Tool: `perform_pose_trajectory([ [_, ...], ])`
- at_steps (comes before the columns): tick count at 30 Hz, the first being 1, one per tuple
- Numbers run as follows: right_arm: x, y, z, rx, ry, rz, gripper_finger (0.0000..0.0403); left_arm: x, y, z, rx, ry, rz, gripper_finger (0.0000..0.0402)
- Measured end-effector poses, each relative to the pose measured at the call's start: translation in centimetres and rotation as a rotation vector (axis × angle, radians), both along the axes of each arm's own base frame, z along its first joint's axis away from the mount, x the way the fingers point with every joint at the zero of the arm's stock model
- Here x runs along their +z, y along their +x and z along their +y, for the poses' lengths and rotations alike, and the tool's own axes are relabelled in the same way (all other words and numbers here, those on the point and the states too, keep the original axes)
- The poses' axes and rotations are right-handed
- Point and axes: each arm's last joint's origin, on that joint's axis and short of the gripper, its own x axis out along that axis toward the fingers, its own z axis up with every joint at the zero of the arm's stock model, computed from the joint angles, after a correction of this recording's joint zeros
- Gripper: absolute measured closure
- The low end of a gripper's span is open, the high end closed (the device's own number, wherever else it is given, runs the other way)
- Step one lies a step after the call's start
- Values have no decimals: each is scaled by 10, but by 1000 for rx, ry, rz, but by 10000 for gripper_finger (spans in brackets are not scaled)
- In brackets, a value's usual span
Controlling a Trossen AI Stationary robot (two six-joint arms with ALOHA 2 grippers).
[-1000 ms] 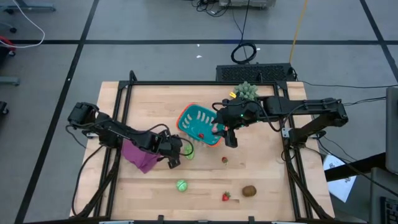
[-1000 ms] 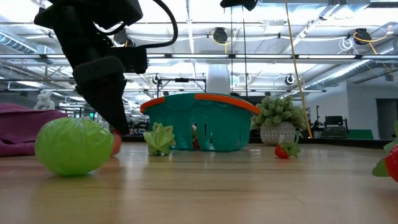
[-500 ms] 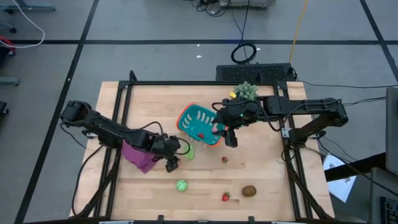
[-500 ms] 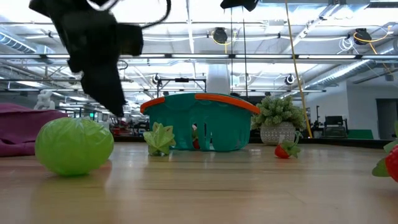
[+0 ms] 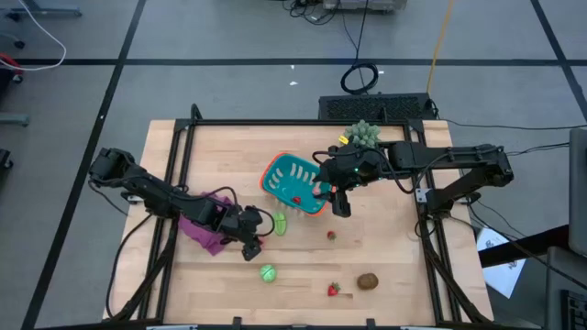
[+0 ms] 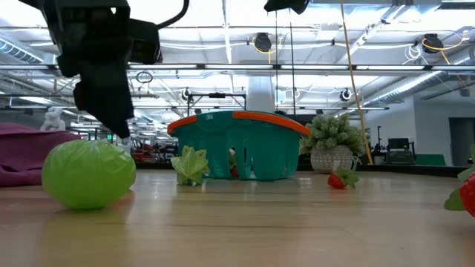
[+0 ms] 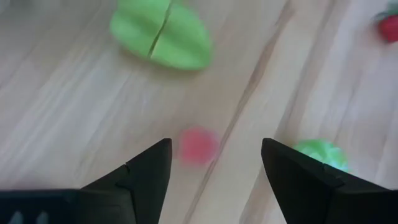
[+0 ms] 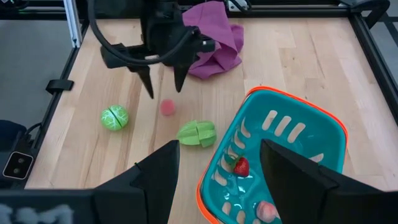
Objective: Pick and placing Produce into tupperware
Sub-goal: Put the pink peach into the blue basket
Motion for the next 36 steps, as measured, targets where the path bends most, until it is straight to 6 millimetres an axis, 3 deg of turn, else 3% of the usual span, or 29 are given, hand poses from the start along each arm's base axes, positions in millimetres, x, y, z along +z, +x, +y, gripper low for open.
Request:
perform_pose_trajectory([
  [25, 1, 2, 0, -4, 7, -21, 188, -38, 9, -10, 14, 14, 117, 149],
  [36, 2, 2, 0, -5, 8, -35, 188, -39, 11, -9, 8, 37, 97, 149],
])
